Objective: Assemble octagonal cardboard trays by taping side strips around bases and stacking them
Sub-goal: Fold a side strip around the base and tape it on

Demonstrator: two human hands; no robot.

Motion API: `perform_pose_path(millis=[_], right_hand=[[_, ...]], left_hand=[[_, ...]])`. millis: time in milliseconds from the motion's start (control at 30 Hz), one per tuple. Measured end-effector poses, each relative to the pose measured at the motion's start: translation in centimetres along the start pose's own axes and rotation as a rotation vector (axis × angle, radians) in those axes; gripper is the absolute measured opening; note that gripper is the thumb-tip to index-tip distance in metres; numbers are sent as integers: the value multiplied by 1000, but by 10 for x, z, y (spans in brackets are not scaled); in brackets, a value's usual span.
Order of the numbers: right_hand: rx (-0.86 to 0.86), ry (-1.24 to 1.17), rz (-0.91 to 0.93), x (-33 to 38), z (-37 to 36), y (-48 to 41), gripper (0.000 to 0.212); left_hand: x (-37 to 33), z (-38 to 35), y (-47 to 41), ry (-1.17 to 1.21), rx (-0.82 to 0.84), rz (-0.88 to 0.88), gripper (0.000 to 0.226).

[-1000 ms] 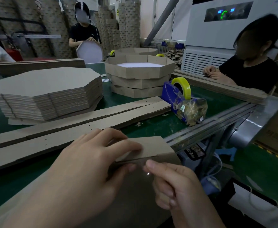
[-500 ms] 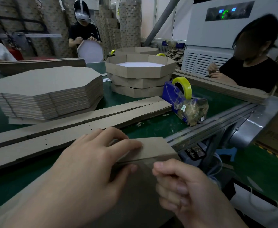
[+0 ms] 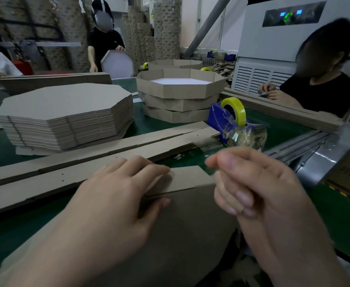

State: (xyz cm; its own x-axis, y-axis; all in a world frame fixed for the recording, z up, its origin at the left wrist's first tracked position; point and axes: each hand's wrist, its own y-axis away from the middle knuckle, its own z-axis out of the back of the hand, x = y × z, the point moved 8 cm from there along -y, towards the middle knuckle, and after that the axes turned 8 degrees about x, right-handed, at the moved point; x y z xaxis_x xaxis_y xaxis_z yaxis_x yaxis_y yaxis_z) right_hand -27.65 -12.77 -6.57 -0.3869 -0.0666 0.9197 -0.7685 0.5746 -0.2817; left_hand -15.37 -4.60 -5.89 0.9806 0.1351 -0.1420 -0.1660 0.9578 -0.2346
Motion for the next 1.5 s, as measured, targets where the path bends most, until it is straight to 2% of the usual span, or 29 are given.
perform_pose_path(millis=[67,133,200,467,633,900,1100,1333,1500], right_hand=[[-49,55,-50,-11,1,0,19],[-123,48,-195,-42,4,3,21],[-196,4,-294,-65,4,7,33],[-300,-37,-311,-79,5,11,37],[-289,-15,-323,-80,7,12,36],[-133,-17,-438,-86,6,18,31],[-119,28,-431,-85,4,18,27],[-58,84,-414,-86,-6,18,31],[-7,274,-457,-79,5,17,42]], left_hand=[[-1,1,1,13,-22,-7,45],[-1,5,4,12,-60,-3,46],[-3,8,6,2,-105,-11,47],[-6,11,11,34,-133,-38,38],[-12,8,10,-1,-58,-96,28],[-3,3,10,40,42,-30,42],[-3,3,7,133,125,8,50],[-24,16,2,-60,-216,123,37],[-31,14,4,-165,-210,29,45]])
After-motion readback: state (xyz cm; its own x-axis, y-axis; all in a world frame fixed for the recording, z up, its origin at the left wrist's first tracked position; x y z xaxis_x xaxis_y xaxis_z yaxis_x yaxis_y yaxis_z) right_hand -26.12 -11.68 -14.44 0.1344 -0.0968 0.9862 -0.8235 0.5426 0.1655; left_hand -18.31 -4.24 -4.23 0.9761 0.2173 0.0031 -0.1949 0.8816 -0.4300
